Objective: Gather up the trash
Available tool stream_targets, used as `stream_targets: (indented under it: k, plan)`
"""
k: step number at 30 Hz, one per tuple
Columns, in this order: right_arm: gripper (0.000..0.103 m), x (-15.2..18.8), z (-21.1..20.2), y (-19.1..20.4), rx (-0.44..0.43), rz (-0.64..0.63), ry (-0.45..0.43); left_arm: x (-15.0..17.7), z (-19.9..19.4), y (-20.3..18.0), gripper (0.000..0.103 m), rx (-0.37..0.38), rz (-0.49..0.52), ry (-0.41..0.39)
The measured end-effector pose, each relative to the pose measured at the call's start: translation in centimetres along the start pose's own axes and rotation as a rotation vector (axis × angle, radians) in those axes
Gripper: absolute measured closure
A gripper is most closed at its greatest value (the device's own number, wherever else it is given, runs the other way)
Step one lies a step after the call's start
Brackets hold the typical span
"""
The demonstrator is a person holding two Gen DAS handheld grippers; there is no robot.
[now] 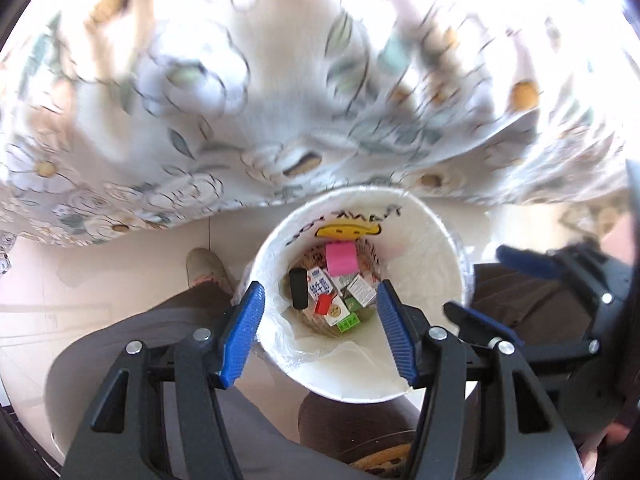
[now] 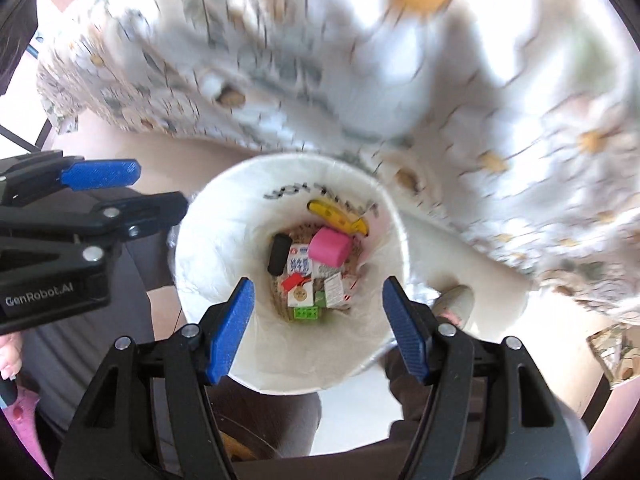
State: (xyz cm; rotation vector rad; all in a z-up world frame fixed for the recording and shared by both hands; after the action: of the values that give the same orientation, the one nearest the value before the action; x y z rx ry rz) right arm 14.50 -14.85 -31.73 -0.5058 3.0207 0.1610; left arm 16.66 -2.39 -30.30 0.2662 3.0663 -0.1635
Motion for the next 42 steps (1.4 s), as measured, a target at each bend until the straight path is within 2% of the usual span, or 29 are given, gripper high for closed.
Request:
stream_targets:
  k: [4, 7, 11, 15, 19, 26, 30, 33, 36, 42]
  plan:
    - [0.036, 0.4, -5.1, -0.6, 0.058, -0.010, -0.081, 0.7, -4.7, -0.4, 0.037, -0.005, 0.033, -0.091]
    - [0.036, 1.1, -9.1, -0.5, 0.066, -0.006, -0.145, 1.5, -8.9, -0.6, 0.034, -0.008, 0.048, -0.164]
    - [0.036, 2.6, -15.1, 0.5, 0.082, -0.011, -0.256, 3.1, -14.9, -1.2, 0.024, -0.060, 0.085, -0.290]
    - [0.025, 5.0, -20.6, 2.2, 0.137, -0.018, -0.402, 5.7, -20.4, -2.3, 0.015, -0.121, 0.122, -0.427]
    - [0.017, 7.6, -24.5, 3.6, 0.185, 0.004, -0.491, 8.1, -23.4, -3.2, 0.012, -0.159, 0.137, -0.498]
    - [0.017, 10.6, -27.6, 5.2, 0.165, 0.053, -0.539, 10.6, -25.2, -3.4, 0.009, -0.169, 0.136, -0.508]
    - [0.017, 11.6, -29.4, 5.9, 0.238, 0.062, -0.612, 11.1, -26.1, -3.9, 0.009, -0.149, 0.142, -0.537]
    - [0.017, 12.0, -30.3, 6.6, 0.236, 0.050, -0.651, 11.5, -26.7, -4.7, 0.009, -0.140, 0.168, -0.561]
    - [0.017, 12.2, -30.5, 7.0, 0.260, 0.043, -0.649, 11.7, -26.7, -5.6, 0.009, -0.132, 0.195, -0.564]
    - [0.017, 12.0, -30.1, 6.9, 0.246, 0.053, -0.629, 11.9, -26.8, -6.3, 0.009, -0.137, 0.221, -0.571]
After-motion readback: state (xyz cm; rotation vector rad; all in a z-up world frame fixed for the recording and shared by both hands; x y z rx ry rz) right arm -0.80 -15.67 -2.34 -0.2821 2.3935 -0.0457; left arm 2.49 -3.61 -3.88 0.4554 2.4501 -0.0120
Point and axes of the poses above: each gripper's, at about its wrist camera, not at the fingertips, and z roughly the way its jaws point, y to its left, x to its underside, the point moved 6 cm from there along z, roughly the way its jaws point, and after that the axes turned 9 degrees about y, right-handed, at the moved point
